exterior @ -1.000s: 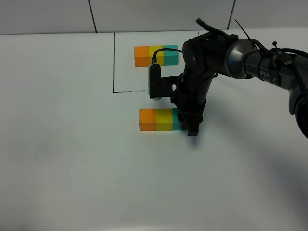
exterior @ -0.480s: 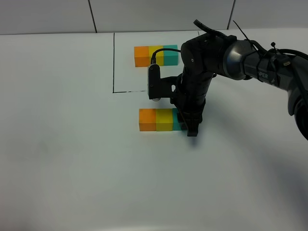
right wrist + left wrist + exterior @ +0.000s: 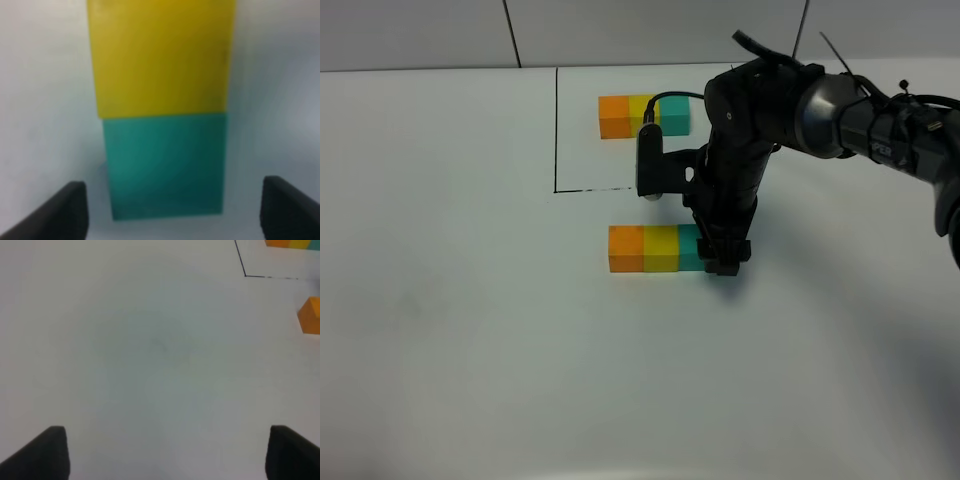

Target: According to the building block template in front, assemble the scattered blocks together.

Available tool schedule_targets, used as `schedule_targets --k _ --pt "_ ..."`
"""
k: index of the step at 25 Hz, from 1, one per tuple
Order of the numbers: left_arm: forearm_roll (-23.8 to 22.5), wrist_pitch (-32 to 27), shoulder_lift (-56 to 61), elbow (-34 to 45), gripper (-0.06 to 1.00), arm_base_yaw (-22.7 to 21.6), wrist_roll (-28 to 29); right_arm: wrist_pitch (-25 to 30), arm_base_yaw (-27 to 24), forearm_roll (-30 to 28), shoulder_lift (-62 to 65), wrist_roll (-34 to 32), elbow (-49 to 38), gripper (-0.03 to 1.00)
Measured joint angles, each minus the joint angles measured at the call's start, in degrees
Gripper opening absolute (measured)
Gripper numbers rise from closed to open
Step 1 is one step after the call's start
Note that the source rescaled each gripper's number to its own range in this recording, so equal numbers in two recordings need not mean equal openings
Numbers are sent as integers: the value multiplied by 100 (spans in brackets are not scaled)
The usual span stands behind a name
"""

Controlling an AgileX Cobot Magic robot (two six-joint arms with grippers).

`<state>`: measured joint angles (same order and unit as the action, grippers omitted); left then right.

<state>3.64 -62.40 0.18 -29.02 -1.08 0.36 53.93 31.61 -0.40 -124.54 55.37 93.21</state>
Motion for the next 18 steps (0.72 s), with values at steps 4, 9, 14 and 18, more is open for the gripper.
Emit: schedule_targets --k 4,9,14,18 --pt "0 0 0 0 100 0 0 229 -97 -145 364 -1001 -20 77" --pt "0 0 0 0 100 0 0 21 -356 -229 847 -2340 -921 80" --pt "0 0 0 0 100 0 0 -1050 -645 40 1721 -3468 -2457 81" --pt "0 0 0 0 100 0 0 -1376 -919 216 2449 -4578 -3280 81"
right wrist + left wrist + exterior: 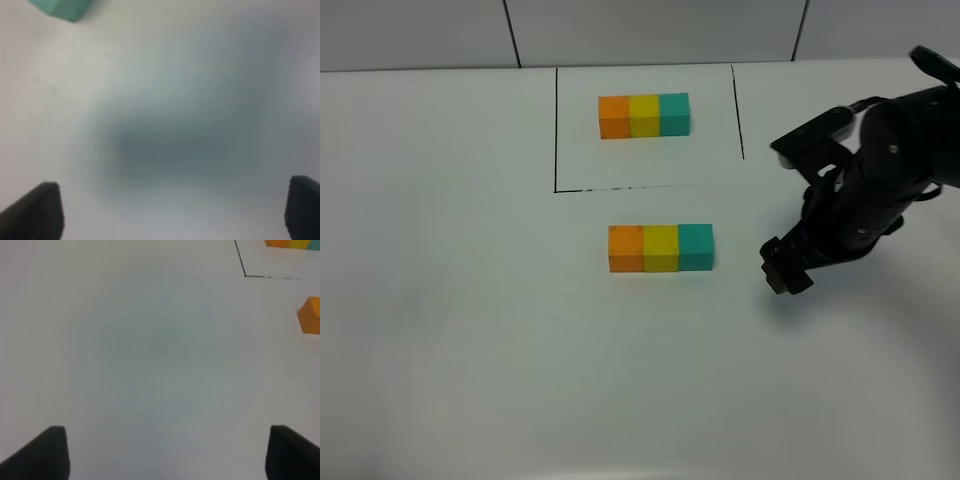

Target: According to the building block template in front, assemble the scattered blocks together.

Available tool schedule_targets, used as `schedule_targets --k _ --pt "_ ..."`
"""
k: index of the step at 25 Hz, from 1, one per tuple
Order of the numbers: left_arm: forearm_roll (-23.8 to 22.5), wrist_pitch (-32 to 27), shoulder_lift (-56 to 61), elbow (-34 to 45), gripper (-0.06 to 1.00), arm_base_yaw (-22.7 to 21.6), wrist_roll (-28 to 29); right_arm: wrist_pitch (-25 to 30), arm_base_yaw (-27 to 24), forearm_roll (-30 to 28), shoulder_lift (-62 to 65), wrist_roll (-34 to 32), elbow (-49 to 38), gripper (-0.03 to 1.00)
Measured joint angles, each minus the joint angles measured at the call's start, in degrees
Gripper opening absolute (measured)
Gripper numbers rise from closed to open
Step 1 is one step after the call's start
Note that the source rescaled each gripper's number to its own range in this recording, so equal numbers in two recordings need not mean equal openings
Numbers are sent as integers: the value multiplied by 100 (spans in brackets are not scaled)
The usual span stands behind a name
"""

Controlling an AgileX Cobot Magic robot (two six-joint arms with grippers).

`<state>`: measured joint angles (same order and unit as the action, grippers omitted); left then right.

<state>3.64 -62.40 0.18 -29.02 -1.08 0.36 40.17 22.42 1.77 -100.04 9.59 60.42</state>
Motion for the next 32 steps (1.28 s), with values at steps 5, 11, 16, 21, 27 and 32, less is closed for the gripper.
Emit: schedule_targets --k 5,11,16,21,27,32 --pt "0 0 0 0 100 0 0 -269 -235 7 613 -1144 -615 81" --pt "0 0 0 0 100 0 0 -866 -537 -42 716 -1342 -720 81" --pt "0 0 0 0 100 0 0 -1265 -983 -336 716 -1347 -176 81" --pt "0 0 0 0 100 0 0 -1020 -1372 -810 716 -1358 1057 81" --pt "0 0 0 0 100 0 0 -366 -1715 -1067 721 -1379 2123 81" --pt "0 0 0 0 100 0 0 -45 -1727 -1069 811 -1360 2166 81"
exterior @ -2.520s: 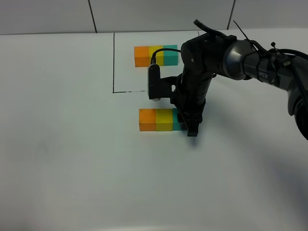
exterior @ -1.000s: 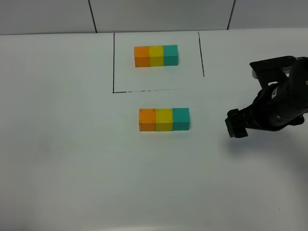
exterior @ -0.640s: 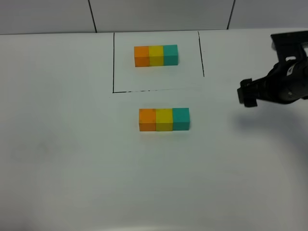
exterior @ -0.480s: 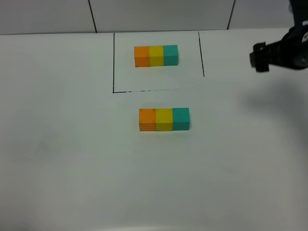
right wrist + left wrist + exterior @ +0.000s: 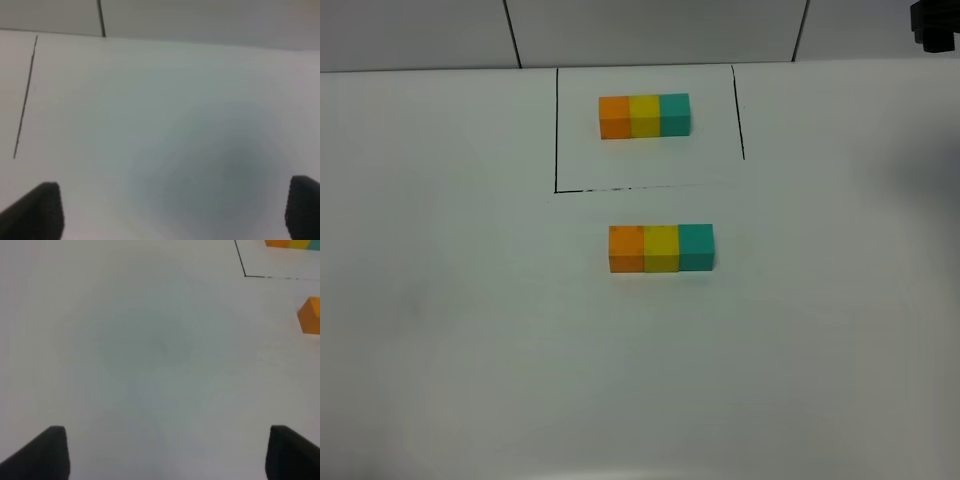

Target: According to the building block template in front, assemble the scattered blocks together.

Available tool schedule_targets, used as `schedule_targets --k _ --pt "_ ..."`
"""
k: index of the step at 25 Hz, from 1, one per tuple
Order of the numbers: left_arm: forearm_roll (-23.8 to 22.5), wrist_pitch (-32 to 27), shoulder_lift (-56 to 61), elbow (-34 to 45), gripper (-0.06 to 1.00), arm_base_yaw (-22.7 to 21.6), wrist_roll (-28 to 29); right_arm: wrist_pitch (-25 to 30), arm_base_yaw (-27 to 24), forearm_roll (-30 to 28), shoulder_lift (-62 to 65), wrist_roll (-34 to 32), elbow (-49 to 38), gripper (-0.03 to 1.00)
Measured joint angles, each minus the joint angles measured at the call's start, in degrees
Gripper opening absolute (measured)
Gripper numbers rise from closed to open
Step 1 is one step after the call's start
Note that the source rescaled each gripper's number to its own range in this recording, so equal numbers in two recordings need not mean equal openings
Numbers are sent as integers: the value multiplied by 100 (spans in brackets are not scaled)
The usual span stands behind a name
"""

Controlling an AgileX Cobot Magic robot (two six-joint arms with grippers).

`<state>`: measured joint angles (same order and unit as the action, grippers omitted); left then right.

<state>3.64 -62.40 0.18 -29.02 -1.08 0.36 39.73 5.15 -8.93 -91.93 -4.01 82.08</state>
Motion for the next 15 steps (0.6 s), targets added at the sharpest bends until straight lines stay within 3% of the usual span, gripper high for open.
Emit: schedule_targets --k 8,15 --pt "0 0 0 0 100 0 0 541 0 2 878 9 -66 81" --pt "0 0 0 0 100 0 0 429 0 -32 2112 4 -1186 81"
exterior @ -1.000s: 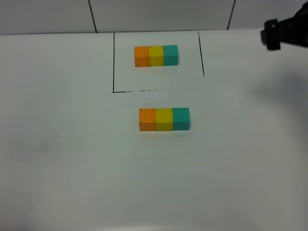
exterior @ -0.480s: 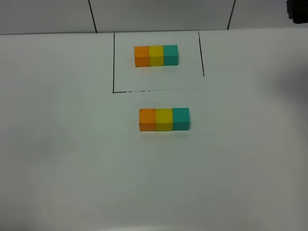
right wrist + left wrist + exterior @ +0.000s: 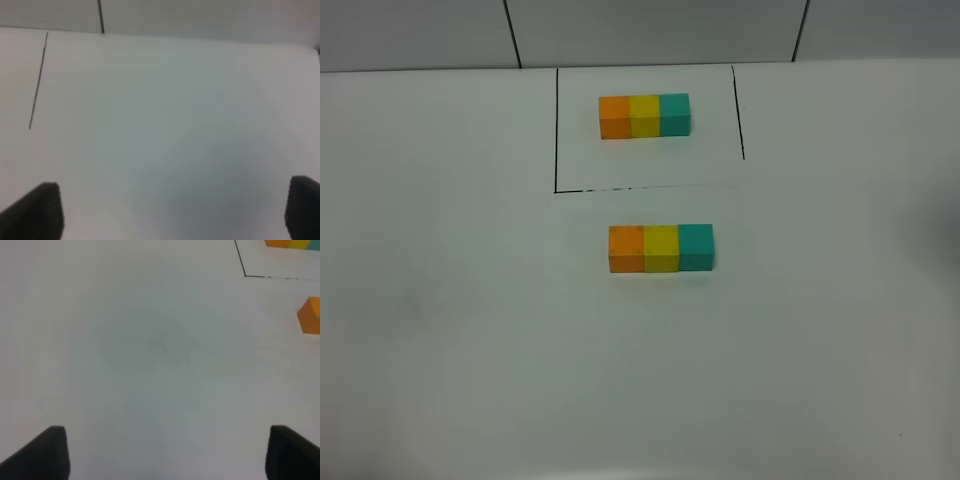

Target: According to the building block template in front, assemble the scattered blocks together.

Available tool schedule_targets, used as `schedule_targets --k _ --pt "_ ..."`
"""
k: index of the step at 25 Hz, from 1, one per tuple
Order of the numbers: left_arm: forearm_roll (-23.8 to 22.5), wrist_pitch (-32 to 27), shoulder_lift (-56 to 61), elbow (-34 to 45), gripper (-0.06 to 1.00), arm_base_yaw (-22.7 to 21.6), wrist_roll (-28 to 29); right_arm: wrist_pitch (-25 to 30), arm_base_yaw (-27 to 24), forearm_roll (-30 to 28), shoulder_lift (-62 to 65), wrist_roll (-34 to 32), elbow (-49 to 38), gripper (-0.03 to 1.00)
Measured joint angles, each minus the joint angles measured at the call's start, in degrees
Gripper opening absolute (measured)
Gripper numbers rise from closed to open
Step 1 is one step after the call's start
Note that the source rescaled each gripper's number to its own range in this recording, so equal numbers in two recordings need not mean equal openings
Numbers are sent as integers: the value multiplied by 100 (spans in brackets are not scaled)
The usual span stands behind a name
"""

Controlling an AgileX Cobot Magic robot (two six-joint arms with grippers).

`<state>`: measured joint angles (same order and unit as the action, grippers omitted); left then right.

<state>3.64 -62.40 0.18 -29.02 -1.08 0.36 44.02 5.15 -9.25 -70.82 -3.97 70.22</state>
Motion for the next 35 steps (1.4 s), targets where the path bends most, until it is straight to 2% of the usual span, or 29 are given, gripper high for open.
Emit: schedule_targets --k 13,25,35 --pt "0 0 0 0 100 0 0 83 0 5 2489 -265 -2162 81" --pt "0 0 0 0 100 0 0 1188 0 99 4957 -284 -3139 81" --pt "0 0 0 0 100 0 0 1781 0 473 5942 -27 -3573 81"
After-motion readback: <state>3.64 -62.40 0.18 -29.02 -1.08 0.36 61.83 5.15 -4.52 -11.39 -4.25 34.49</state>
